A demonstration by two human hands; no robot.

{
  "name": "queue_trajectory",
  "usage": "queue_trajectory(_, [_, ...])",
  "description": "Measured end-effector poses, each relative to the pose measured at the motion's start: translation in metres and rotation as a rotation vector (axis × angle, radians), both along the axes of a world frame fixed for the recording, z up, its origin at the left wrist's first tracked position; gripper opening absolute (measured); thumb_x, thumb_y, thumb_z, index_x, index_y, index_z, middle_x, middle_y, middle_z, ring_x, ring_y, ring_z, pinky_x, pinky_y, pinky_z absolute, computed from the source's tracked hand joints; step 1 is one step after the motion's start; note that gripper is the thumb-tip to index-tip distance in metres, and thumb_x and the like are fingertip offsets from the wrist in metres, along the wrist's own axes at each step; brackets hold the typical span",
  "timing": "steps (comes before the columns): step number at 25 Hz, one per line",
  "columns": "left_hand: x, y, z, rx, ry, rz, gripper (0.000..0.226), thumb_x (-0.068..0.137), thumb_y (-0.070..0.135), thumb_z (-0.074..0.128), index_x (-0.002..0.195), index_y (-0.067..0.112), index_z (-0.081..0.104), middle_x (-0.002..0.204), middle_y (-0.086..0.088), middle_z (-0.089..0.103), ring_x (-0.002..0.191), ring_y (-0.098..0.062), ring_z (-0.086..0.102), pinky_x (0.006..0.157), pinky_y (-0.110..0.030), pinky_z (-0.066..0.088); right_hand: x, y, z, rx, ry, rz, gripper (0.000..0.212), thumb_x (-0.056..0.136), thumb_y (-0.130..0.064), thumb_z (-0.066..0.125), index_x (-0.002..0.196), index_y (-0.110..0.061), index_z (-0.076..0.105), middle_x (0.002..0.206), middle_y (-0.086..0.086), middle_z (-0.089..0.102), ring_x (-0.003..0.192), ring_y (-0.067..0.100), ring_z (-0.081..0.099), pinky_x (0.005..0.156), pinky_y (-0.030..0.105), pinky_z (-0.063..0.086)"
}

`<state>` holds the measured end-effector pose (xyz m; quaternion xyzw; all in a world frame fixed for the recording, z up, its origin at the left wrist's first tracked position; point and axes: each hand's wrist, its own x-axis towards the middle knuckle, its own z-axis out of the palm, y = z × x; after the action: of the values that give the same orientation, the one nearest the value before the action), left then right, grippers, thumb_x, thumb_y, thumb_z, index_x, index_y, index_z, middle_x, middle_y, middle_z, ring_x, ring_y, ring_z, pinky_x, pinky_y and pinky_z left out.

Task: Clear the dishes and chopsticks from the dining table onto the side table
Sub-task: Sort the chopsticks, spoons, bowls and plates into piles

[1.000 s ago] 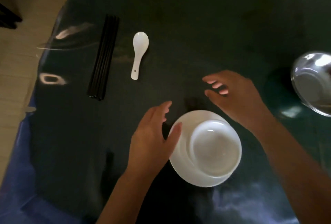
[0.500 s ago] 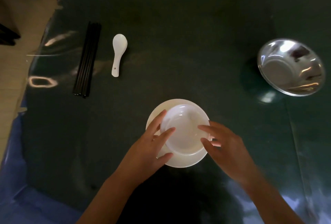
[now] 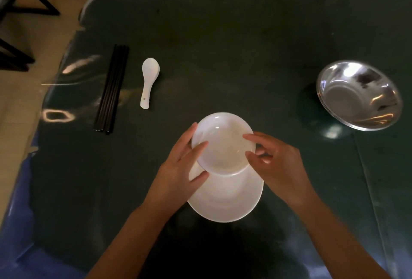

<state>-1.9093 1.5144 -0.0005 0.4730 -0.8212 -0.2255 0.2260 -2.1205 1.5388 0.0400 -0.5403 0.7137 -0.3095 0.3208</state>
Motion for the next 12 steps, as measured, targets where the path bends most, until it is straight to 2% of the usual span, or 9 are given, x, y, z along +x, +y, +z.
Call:
queue_trajectory(2, [0.002,-0.029,0.003,-0.038,0.027,0.027,0.060,0.074,0.020,0.076,0.128,0.015,0.052,0.150,-0.008,0.031,0.135,-0.005,0.022,0.105,-0.015,0.021,0.003,-0.032,0.002,-0.008,0.028,0.010,0.035,0.077,-0.012,0.068,0.108,-0.027,0.068,0.074,-0.033,0.055,0.067,-0.006,0.061,0.068,-0.007,0.038])
queue_trajectory(4, [0.004,-0.062,0.004,-0.057,0.023,0.058,0.057,0.074,0.021,0.076,0.126,0.012,0.054,0.148,-0.012,0.035,0.135,-0.013,0.027,0.106,-0.022,0.025,0.006,-0.068,-0.001,0.003,0.036,0.041,0.034,0.080,-0.014,0.065,0.111,-0.027,0.066,0.074,-0.022,0.061,0.065,-0.001,0.061,0.068,-0.006,0.036])
queue_trajectory(7, [0.006,-0.102,-0.002,-0.048,-0.043,0.104,0.057,0.074,0.019,0.076,0.126,0.011,0.054,0.148,-0.013,0.036,0.136,-0.024,0.033,0.105,-0.031,0.028,0.013,-0.114,-0.012,0.032,0.036,0.083,0.034,0.083,-0.016,0.062,0.116,-0.024,0.063,0.100,-0.001,0.069,0.075,0.006,0.060,0.079,0.011,0.043])
queue_trajectory(9, [0.007,-0.120,-0.009,-0.023,-0.045,0.127,0.057,0.075,0.018,0.075,0.127,0.011,0.054,0.148,-0.012,0.035,0.136,-0.025,0.032,0.106,-0.029,0.027,0.016,-0.136,-0.022,0.038,0.070,0.097,0.035,0.084,-0.016,0.061,0.118,-0.022,0.062,0.112,0.002,0.067,0.079,0.008,0.058,0.080,0.017,0.044])
queue_trajectory(12, [0.009,-0.134,-0.019,-0.029,-0.034,0.127,0.057,0.074,0.015,0.075,0.127,0.009,0.054,0.147,-0.013,0.037,0.136,-0.027,0.033,0.106,-0.030,0.029,0.019,-0.155,-0.034,0.026,0.090,0.107,0.035,0.083,-0.016,0.060,0.118,-0.021,0.062,0.116,0.003,0.066,0.080,0.010,0.058,0.082,0.022,0.047])
